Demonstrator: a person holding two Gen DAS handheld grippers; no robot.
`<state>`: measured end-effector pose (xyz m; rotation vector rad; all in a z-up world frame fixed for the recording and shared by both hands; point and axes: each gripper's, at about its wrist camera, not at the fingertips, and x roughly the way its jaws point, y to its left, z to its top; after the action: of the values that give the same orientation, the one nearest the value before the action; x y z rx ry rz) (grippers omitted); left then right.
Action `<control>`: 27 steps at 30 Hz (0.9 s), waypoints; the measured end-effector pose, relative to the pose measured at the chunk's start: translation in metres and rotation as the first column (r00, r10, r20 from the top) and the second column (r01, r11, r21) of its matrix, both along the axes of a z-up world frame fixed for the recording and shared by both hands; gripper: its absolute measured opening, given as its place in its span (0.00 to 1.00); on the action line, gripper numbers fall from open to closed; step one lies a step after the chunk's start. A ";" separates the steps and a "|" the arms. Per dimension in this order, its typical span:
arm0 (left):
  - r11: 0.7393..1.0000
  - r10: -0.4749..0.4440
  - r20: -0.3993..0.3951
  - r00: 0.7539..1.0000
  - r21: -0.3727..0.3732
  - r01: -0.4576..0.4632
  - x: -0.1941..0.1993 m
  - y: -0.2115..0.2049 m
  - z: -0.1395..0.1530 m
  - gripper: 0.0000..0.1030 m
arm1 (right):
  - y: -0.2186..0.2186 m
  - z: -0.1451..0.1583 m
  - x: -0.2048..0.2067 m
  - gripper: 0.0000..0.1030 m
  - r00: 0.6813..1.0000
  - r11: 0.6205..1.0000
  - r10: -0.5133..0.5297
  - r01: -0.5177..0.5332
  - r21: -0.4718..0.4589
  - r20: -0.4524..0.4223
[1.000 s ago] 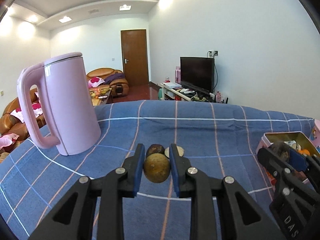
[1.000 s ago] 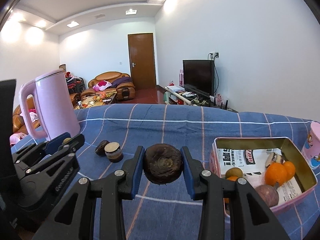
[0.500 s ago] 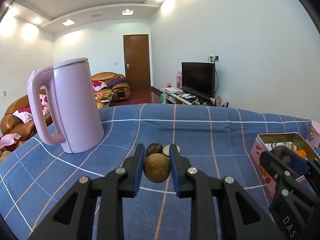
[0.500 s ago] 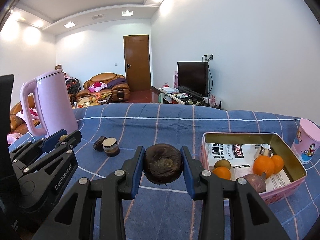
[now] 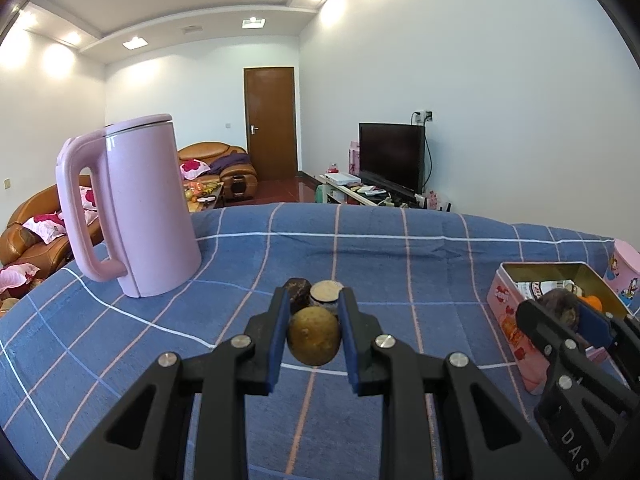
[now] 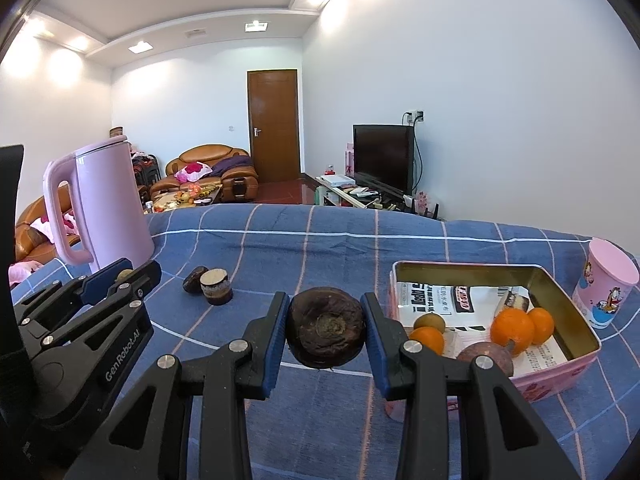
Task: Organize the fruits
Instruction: 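Carry the dark brown fruit and small yellow-brown fruit toward the pink tin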
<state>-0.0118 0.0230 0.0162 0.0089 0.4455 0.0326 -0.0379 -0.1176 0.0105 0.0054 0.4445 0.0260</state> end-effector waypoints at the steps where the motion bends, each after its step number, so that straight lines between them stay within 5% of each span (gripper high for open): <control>1: 1.000 -0.001 0.000 1.000 0.001 0.001 -0.001 -0.001 0.000 0.26 | -0.001 0.000 0.000 0.38 1.000 1.000 -0.001 0.001 0.000 -0.001; 27: 0.997 -0.081 -0.028 0.996 0.011 0.081 -0.012 -0.057 -0.002 0.26 | -0.051 0.001 -0.019 0.38 0.998 0.998 -0.064 0.064 -0.026 0.002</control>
<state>-0.0237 -0.0342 0.0147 0.0395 0.4723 -0.0444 -0.0570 -0.1690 0.0120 -0.0062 0.4437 -0.0430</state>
